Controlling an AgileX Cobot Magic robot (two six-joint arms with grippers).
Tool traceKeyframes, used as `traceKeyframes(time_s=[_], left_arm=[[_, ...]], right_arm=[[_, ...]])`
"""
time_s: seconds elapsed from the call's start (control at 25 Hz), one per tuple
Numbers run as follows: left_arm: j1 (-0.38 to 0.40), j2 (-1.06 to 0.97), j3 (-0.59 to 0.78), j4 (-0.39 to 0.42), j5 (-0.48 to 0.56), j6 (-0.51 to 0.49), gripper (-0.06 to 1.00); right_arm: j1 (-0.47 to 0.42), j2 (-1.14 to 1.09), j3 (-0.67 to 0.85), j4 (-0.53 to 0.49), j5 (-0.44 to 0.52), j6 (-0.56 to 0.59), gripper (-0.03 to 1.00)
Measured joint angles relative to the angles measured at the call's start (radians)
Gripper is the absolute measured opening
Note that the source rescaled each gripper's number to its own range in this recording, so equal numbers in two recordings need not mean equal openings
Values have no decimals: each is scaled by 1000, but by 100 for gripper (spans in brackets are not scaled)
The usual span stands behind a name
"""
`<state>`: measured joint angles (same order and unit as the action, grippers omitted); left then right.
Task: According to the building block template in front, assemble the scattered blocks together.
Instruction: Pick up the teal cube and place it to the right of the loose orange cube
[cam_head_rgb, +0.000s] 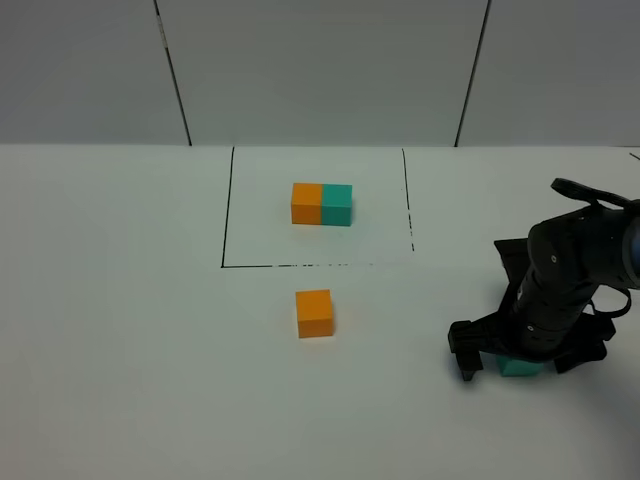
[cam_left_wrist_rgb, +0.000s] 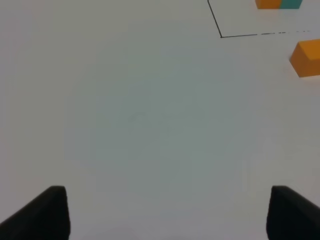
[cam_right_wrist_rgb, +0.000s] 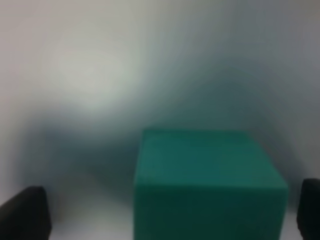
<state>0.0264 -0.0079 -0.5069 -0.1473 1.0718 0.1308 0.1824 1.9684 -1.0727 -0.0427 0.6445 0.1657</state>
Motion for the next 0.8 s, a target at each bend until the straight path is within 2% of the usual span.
traceKeyframes(time_s=[0.12, 0.24, 0.32, 0.44, 0.48, 0.68, 0.8], left_arm=[[0, 0, 0, 0, 0, 0, 68], [0, 0, 0, -1, 0, -1, 68], [0, 0, 0, -1, 0, 0, 68], [0, 0, 0, -1, 0, 0, 68], [0, 0, 0, -1, 0, 0, 68], [0, 0, 0, -1, 0, 0, 68], [0, 0, 0, -1, 0, 0, 68]], right_arm=[[0, 7, -5, 8, 2, -1, 89], [0, 9, -7, 9, 1, -1, 70], [0, 9, -7, 8, -2, -1, 51], [0, 9, -7, 2, -4, 0, 7], [0, 9, -7, 2, -4, 0, 0], [0, 6, -8, -4, 12, -14, 1], [10, -9, -26, -28, 110, -68, 1]])
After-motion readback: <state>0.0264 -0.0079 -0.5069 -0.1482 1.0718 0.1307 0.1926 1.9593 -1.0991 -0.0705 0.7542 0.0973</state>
